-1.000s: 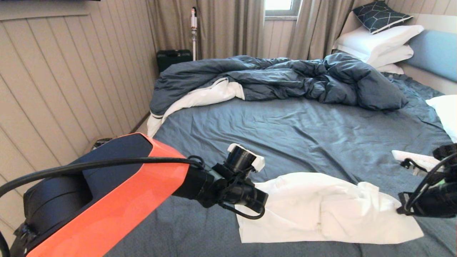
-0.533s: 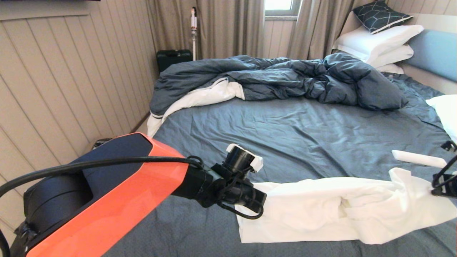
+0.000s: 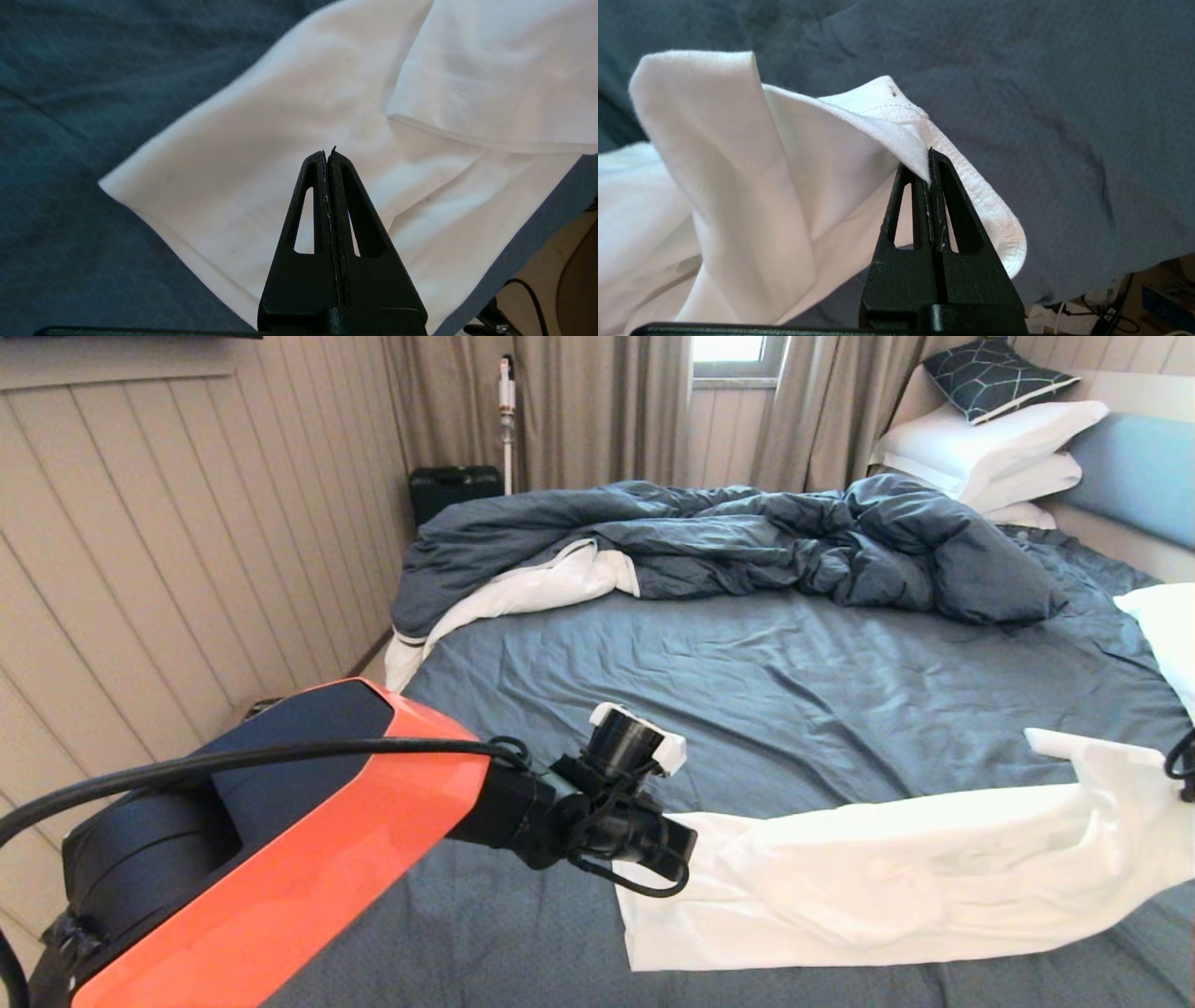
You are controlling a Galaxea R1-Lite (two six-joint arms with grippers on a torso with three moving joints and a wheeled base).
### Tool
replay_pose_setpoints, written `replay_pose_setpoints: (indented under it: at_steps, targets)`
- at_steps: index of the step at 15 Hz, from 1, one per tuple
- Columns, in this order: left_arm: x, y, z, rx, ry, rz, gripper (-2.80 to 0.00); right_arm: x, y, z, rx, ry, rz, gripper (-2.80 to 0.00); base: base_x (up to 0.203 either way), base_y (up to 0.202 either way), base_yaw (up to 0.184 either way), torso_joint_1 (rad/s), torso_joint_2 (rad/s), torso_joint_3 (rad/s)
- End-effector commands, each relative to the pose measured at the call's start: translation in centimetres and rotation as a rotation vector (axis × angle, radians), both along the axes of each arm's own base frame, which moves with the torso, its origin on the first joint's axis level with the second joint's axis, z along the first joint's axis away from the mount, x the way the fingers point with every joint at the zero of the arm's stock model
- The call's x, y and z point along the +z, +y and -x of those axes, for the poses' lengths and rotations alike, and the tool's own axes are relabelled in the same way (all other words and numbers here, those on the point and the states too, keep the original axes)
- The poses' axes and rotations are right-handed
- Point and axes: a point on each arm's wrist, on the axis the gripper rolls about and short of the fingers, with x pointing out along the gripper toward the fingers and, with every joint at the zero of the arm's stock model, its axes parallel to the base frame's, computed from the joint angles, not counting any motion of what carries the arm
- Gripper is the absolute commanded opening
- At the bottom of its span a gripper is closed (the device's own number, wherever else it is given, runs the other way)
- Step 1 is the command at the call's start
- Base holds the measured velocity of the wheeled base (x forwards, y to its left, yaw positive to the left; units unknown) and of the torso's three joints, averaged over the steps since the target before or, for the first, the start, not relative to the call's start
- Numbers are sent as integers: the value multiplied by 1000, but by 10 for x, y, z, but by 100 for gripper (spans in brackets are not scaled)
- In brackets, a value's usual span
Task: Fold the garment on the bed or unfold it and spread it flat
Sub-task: Unford the white T-shirt
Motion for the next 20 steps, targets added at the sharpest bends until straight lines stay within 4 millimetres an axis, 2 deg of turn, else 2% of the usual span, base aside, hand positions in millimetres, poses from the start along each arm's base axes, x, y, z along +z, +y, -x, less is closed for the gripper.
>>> replay_pose_setpoints:
  at_steps: [1, 6, 10, 11, 12, 15, 18, 20]
  targets:
    - [5, 1, -5, 11, -10, 16, -280, -8, -11, -9, -4, 13, -11, -280, 0, 0, 0, 0, 0, 0]
    - [15, 10, -17, 44, -29, 37, -280, -31, -35, -10, -62, 57, -30, -280, 0, 0, 0, 0, 0, 0]
    - [11, 13, -17, 49, -19, 27, -280, -37, -35, -11, -59, 73, -45, -280, 0, 0, 0, 0, 0, 0]
    - [13, 15, -18, 56, -19, 30, -280, -38, -35, -10, -60, 76, -47, -120, 0, 0, 0, 0, 0, 0]
    - [13, 18, -21, 66, -17, 30, -280, -38, -35, -10, -61, 75, -47, 0, 0, 0, 0, 0, 0, 0]
    - [17, 26, -20, 78, -12, 26, -280, -34, -39, -2, -74, 66, -49, 0, 0, 0, 0, 0, 0, 0]
    - [29, 41, -15, 104, -5, 36, -280, -16, -44, 18, -63, -12, -72, 0, 0, 0, 0, 0, 0, 0]
    - [24, 52, -8, 114, 24, 10, -280, 5, -28, 34, -3, -67, -134, 0, 0, 0, 0, 0, 0, 0]
